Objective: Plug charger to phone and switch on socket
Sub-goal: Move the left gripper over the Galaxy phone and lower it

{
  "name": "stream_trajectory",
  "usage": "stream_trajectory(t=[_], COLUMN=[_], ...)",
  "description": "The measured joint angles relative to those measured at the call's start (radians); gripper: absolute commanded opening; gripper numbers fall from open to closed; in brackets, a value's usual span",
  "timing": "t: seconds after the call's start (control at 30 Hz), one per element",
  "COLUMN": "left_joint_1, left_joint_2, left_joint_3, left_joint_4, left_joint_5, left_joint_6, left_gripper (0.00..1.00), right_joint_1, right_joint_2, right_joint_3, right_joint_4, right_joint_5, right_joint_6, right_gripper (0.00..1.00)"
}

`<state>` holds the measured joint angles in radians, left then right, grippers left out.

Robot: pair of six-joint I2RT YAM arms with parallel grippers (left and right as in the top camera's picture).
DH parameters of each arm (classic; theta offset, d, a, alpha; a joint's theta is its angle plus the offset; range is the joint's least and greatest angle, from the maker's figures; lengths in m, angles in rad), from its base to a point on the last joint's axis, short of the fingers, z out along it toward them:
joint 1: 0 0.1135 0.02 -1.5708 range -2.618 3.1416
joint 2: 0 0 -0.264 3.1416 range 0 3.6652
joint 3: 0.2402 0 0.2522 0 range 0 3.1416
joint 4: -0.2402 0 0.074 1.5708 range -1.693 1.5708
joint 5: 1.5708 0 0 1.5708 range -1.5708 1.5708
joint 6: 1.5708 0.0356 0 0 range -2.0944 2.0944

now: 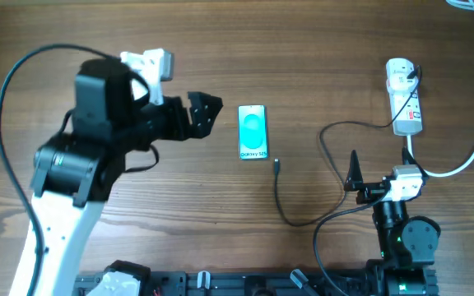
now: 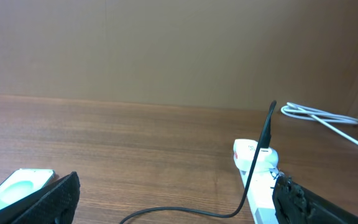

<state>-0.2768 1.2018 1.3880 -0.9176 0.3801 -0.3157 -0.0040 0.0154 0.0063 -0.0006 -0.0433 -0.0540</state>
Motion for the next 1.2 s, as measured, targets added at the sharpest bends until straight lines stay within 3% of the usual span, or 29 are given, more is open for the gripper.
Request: stream_trajectory(t=[0.3,0.5,0.8,1.0,1.2], left_joint_1=[-0.153,-0.165,-0.178,-0.197,-0.201], left_joint_2=[0.408,0.657,0.803,0.823,0.956], left_joint_3=[0.529,0.659,0.659,0.656,0.647], left_joint_4=[-0.408,-0.584,-0.499,-0.438,-0.435], left_joint_5=[-0.254,-0.302,-0.276,-0.254,-0.252], left_joint_6=[-0.013,-0.028,-0.032,-0.116,-0.184], left_gripper=[0.99,1.00,1.00,1.00,1.00], right_joint_1=[0.000,0.000,0.000,0.000,0.000], right_joint_2=[0.000,0.000,0.000,0.000,0.000], right_joint_3=[0.000,0.000,0.000,0.000,0.000], right_joint_4=[0.000,0.000,0.000,0.000,0.000], right_joint_5=[0.000,0.000,0.000,0.000,0.000], right_joint_6=[0.000,0.000,0.000,0.000,0.000], right_gripper=[1.00,1.00,1.00,1.00,1.00])
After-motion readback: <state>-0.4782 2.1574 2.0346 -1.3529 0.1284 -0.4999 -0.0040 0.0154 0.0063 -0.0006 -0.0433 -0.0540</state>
